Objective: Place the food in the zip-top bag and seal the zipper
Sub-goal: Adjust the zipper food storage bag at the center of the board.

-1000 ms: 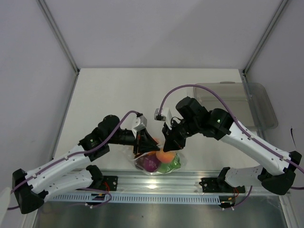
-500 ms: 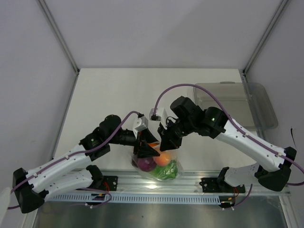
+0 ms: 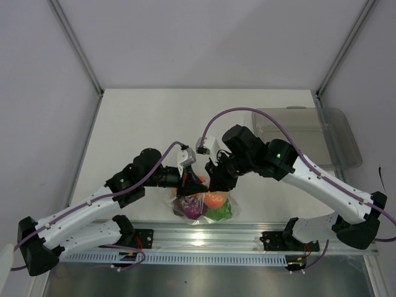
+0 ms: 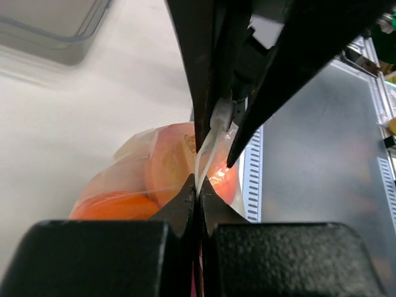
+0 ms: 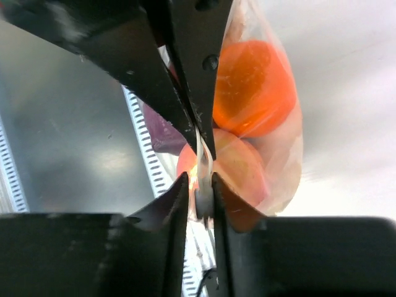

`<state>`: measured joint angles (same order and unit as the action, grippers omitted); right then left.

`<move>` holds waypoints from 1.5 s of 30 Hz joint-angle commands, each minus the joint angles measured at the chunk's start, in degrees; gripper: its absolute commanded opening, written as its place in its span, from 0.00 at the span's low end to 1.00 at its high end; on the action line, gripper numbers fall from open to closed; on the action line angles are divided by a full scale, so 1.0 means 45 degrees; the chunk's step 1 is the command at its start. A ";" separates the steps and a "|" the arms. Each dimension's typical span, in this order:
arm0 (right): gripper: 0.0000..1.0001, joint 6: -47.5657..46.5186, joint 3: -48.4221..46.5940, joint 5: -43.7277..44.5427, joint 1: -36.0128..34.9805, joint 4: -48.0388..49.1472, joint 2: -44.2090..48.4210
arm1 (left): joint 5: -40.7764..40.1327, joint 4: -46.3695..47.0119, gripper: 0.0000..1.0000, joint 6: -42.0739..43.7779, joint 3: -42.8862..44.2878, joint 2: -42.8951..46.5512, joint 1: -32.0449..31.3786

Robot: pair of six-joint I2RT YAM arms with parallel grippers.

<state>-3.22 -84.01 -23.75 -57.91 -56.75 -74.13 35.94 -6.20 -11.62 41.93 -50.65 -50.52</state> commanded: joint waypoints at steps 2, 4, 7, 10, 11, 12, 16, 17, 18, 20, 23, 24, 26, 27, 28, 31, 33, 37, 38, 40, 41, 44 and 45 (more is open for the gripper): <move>0.39 0.0441 0.0073 0.0785 0.0114 0.1107 0.0633 | -0.1072 -0.0966 0.01 -0.0425 0.0486 -0.0014 -0.0062; 0.55 0.0618 0.0444 0.0785 0.0368 0.1516 0.0788 | -0.1597 -0.1044 0.01 -0.0756 0.0409 0.0045 -0.0062; 0.62 0.1027 0.1341 0.0883 0.0798 0.2062 0.1255 | -0.1893 -0.0928 0.00 -0.1186 0.0156 0.0143 -0.0062; 0.66 0.1457 0.2552 0.1038 0.1071 0.3097 0.1823 | -0.1874 -0.0421 0.01 -0.1831 -0.0157 0.0279 -0.0062; 0.68 0.1555 0.2884 0.0981 0.1149 0.3583 0.2230 | -0.1816 -0.0246 0.01 -0.2142 -0.0216 0.0280 -0.0062; 0.67 0.1672 0.3196 0.0884 0.1227 0.3897 0.2428 | -0.1758 -0.0186 0.01 -0.2261 -0.0217 0.0299 -0.0062; 0.63 0.2452 0.5069 0.0297 0.1365 0.5577 0.3327 | -0.1504 0.0223 0.01 -0.2770 -0.0255 0.0280 -0.0081; 0.60 0.2571 0.5287 0.0277 0.1365 0.6180 0.3464 | -0.1445 0.0302 0.01 -0.2847 -0.0237 0.0318 -0.0062; 0.58 0.2669 0.5502 0.0123 0.1423 0.6476 0.3678 | -0.1445 0.0380 0.01 -0.2887 -0.0275 0.0319 -0.0062; 0.53 0.2980 0.5951 -0.0384 0.1521 0.7371 0.3797 | -0.1425 0.0498 0.01 -0.2907 -0.0314 0.0358 -0.0081; 0.47 0.3274 0.6245 -0.1108 0.1541 0.8174 0.3817 | -0.1230 0.0693 0.00 -0.2965 -0.0392 0.0397 -0.0062; 0.45 0.3314 0.6285 -0.1303 0.1541 0.8294 0.3759 | -0.1152 0.0751 0.00 -0.3004 -0.0412 0.0416 -0.0062; 0.40 0.3353 0.6305 -0.1596 0.1560 0.8586 0.3641 | -0.1054 0.0947 0.01 -0.3063 -0.0548 0.0533 -0.0062; 0.38 0.3372 0.6305 -0.1752 0.1560 0.8646 0.3525 | -0.1015 0.1005 0.00 -0.3063 -0.0626 0.0592 -0.0062; 0.34 0.3373 0.6286 -0.1793 0.1560 0.8666 0.3427 | -0.0957 0.1103 0.01 -0.3102 -0.0704 0.0670 -0.0062; 0.22 0.3314 0.6363 -0.1988 0.1580 0.8724 0.3328 | -0.1053 0.1123 0.01 -0.3083 -0.0802 0.0962 -0.0062; 0.21 0.3372 0.6519 -0.1988 0.1580 0.8802 0.3367 | -0.1132 0.1045 0.01 -0.3044 -0.0822 0.1119 -0.0062; 0.26 0.3451 0.6851 -0.1988 0.1677 0.9017 0.3679 | -0.1327 0.0967 0.01 -0.3004 -0.0939 0.1256 -0.0081; 0.27 0.3470 0.6929 -0.2008 0.1716 0.9037 0.3699 | -0.1347 0.1006 0.00 -0.3024 -0.0959 0.1256 -0.0062; 0.27 0.3509 0.7066 -0.2008 0.1794 0.9018 0.3699 | -0.1347 0.1083 0.01 -0.3063 -0.1018 0.1257 -0.0062; 0.27 0.3529 0.7125 -0.2027 0.1814 0.9037 0.3699 | -0.1289 0.1123 0.01 -0.3063 -0.1018 0.1218 -0.0062; 0.12 0.3587 0.7262 -0.2106 0.1834 0.9232 0.3738 | -0.1288 0.1143 0.01 -0.3063 -0.0998 0.1159 -0.0062; 0.05 0.3607 0.7281 -0.2009 0.1853 0.9271 0.3719 | -0.1230 0.1181 0.01 -0.3063 -0.1017 0.1159 -0.0062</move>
<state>12.64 -51.66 -32.71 -49.98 -17.91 -58.52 29.67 -5.37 -24.16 37.19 -46.28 -50.52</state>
